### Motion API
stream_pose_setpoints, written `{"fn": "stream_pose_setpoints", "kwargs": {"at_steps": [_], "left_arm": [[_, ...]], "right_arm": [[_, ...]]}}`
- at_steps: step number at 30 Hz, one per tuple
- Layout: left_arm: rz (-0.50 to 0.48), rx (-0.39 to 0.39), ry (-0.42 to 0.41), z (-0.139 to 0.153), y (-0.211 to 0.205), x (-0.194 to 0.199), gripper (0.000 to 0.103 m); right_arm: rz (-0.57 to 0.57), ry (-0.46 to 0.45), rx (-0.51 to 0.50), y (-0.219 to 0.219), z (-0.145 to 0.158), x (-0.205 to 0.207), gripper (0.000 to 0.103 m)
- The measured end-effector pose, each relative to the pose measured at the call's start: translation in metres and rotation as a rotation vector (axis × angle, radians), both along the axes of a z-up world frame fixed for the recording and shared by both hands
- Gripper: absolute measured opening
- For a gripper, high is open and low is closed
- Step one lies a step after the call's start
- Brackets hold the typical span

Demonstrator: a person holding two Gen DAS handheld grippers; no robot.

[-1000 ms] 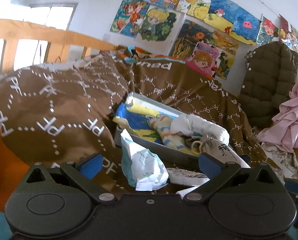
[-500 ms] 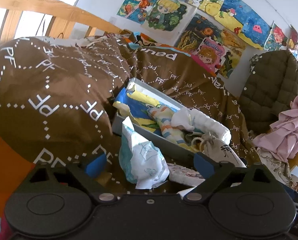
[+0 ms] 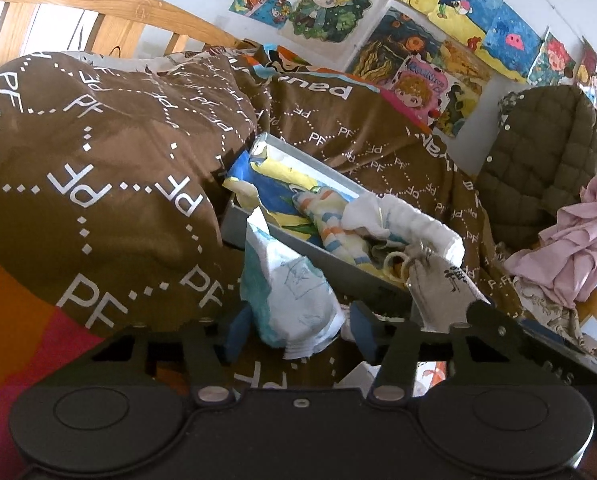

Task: Organize soft objects
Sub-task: 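Reach the right gripper toward the beige cloth bag beside the tray, then grasp the beige bag with the right gripper while the left grasps the white packet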

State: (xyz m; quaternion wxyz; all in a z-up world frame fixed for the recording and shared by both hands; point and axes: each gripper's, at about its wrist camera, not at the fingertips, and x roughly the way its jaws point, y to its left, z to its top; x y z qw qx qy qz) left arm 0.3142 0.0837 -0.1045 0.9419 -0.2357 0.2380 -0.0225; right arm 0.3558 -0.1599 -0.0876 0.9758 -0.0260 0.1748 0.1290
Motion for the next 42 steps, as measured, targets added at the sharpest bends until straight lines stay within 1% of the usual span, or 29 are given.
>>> {"fn": "stream_pose_setpoints", "kwargs": {"at_steps": [3, 8, 10, 11, 13, 15, 16, 17, 19, 21, 22, 25, 28, 32, 42], "left_arm": [[-0.003, -0.003, 0.004, -0.002, 0.001, 0.000, 0.042], [-0.002, -0.018, 0.014, -0.006, 0.005, 0.000, 0.040], [0.001, -0.021, 0.018, -0.007, 0.005, 0.000, 0.039], [0.002, -0.020, 0.016, -0.007, 0.005, -0.001, 0.037], [0.001, -0.018, 0.010, -0.007, 0.004, -0.002, 0.037], [0.000, -0.020, 0.005, -0.006, 0.004, -0.003, 0.035], [-0.002, -0.023, 0.003, -0.006, 0.005, -0.004, 0.032], [-0.002, -0.024, 0.002, -0.006, 0.005, -0.004, 0.032], [-0.002, -0.029, -0.003, -0.005, 0.005, -0.005, 0.032], [-0.003, -0.035, -0.005, -0.005, 0.006, -0.005, 0.031], [-0.004, -0.038, -0.005, -0.005, 0.006, -0.005, 0.031], [-0.012, -0.047, -0.012, -0.004, 0.007, -0.006, 0.031], [-0.015, -0.055, -0.022, -0.001, 0.007, -0.008, 0.031], [-0.021, -0.065, -0.040, 0.003, 0.006, -0.009, 0.031], [-0.045, -0.060, -0.102, 0.019, -0.001, -0.015, 0.031]], "right_arm": [[-0.010, 0.025, -0.018, 0.002, -0.004, 0.007, 0.091], [-0.010, 0.043, -0.036, 0.003, -0.007, 0.010, 0.080], [-0.014, 0.051, -0.040, 0.002, -0.006, 0.010, 0.073], [-0.017, 0.057, -0.042, 0.002, -0.007, 0.011, 0.070], [-0.027, 0.073, -0.056, 0.002, -0.007, 0.013, 0.058], [-0.036, 0.089, -0.061, 0.000, -0.009, 0.015, 0.051], [-0.037, 0.096, -0.052, -0.001, -0.009, 0.016, 0.047], [-0.038, 0.103, -0.041, -0.003, -0.008, 0.016, 0.045], [-0.037, 0.115, -0.016, -0.006, -0.006, 0.017, 0.037], [-0.031, 0.120, 0.004, -0.010, -0.003, 0.015, 0.032], [-0.026, 0.124, 0.018, -0.012, 0.000, 0.015, 0.027], [-0.014, 0.137, 0.063, -0.017, 0.007, 0.013, 0.018], [-0.002, 0.139, 0.100, -0.022, 0.015, 0.010, 0.015], [0.006, 0.127, 0.136, -0.027, 0.025, 0.004, 0.014], [0.046, 0.059, 0.184, -0.031, 0.048, -0.011, 0.011]]}}
